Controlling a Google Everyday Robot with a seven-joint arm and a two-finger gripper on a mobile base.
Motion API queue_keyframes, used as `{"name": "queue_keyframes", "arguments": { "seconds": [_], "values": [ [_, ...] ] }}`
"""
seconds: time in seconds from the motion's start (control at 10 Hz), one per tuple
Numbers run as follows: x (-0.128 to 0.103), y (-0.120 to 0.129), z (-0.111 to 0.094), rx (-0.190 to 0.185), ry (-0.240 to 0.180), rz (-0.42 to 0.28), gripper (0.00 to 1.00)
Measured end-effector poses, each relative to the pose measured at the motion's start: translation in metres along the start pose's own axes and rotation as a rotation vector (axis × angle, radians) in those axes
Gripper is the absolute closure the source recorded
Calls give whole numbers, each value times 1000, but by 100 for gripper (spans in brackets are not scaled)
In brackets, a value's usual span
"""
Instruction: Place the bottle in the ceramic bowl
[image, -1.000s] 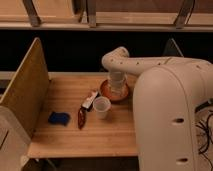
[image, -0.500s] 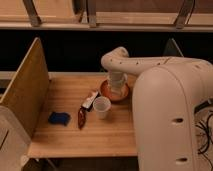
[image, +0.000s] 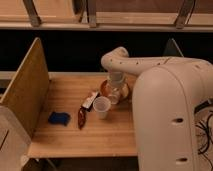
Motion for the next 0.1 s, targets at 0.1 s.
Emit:
{"name": "queue_keyframes", "arguments": {
  "seconds": [0.1],
  "values": [
    [0, 0, 0, 0, 0, 0, 20]
  ]
}}
